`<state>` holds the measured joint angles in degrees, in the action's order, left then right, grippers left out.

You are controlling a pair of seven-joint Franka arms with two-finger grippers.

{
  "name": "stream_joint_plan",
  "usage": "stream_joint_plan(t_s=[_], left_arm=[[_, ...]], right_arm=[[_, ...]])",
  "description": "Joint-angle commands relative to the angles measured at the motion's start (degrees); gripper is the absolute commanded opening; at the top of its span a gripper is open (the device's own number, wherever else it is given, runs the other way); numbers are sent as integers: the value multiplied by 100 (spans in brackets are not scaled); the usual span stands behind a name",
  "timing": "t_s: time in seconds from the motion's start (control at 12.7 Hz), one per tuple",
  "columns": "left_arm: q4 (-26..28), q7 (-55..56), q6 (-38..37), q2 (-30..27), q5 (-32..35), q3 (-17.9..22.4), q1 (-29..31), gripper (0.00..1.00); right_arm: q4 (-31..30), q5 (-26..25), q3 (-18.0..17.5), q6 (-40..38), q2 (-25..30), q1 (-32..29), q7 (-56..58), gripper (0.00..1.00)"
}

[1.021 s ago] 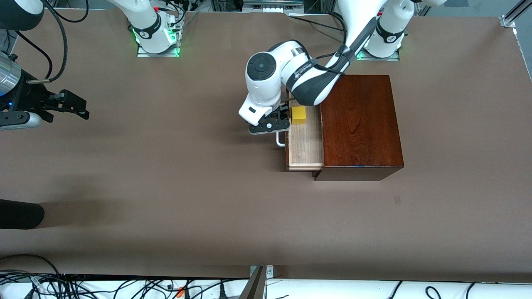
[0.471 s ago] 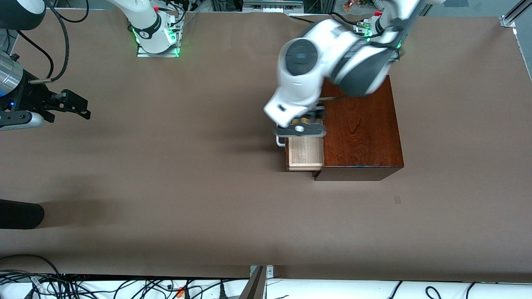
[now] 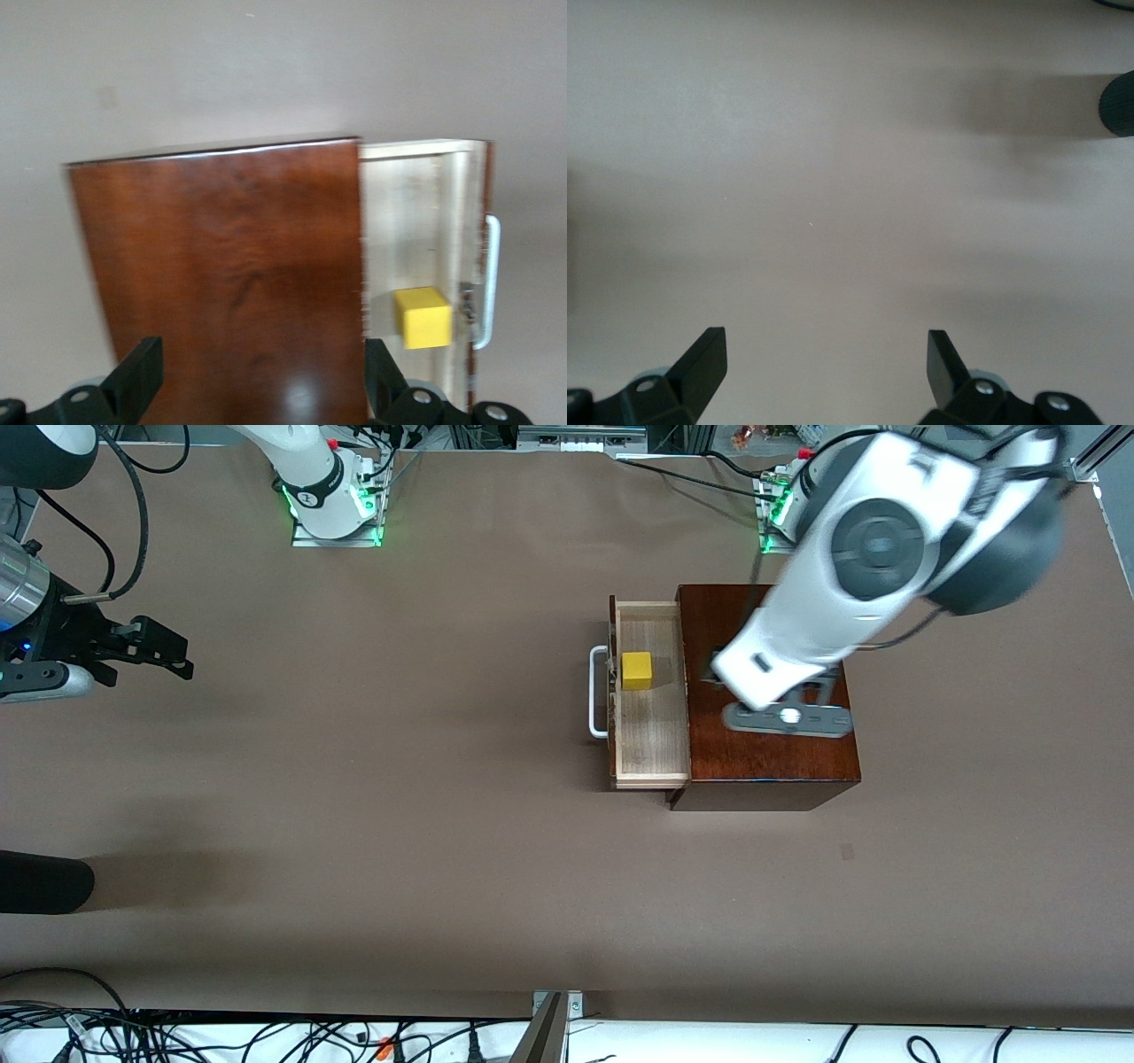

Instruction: Open drawer, take yellow block, close drawer

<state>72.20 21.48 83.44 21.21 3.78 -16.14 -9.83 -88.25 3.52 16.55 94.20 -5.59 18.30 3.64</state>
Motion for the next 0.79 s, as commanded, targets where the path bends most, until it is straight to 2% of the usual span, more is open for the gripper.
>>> stream_joint_plan(t_s=[0.0, 0.16, 0.24, 0.31, 0.39, 0.63, 0.71], left_arm=[[93, -669, -336, -423, -115, 14, 472, 100], [102, -942, -495, -564, -141, 14, 989, 100], [215, -1205, -443, -756, -228, 180, 1000, 100], [451, -1399, -408, -941, -273, 538, 948, 100], [706, -1514, -225, -1160, -351, 794, 921, 100], [2066, -1630, 872, -2170, -501, 1384, 921, 100], [2323, -1612, 876, -2382, -501, 1420, 912, 100]], right_arm=[[62, -27, -11, 2, -13, 16, 5, 100], [62, 35, -20, 37, -65, 25, -4, 100], [54, 35, -29, 150, -83, 42, -4, 100], [54, 35, -29, 186, -100, 112, 5, 100], [54, 26, -29, 204, -127, 200, 5, 100], [62, 52, -46, 265, -197, 604, -4, 100], [62, 209, -99, 248, -197, 753, 5, 100]])
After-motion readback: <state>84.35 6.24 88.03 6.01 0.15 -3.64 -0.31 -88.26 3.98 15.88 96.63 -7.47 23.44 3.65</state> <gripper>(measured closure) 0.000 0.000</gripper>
